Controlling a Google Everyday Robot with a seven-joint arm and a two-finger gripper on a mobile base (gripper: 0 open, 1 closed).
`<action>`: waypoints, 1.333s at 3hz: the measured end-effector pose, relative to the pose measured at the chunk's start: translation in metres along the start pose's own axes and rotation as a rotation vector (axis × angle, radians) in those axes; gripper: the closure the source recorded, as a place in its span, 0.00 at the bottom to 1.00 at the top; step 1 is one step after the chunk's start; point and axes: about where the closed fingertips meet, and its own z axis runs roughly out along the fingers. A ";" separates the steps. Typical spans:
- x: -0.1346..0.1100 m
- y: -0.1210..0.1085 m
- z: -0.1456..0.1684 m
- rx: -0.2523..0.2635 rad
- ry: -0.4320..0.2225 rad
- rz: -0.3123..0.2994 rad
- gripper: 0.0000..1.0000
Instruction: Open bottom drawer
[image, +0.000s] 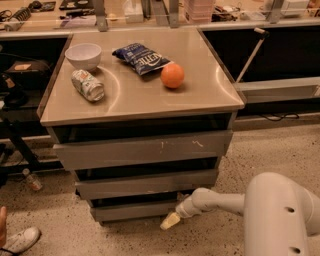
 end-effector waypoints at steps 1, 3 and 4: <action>0.007 -0.003 0.015 -0.017 0.027 -0.008 0.00; 0.018 0.000 0.038 -0.074 0.095 -0.043 0.00; 0.027 0.010 0.035 -0.107 0.115 -0.026 0.00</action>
Offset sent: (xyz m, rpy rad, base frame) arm 0.0232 0.0070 -0.0372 -0.0544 0.0340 0.0798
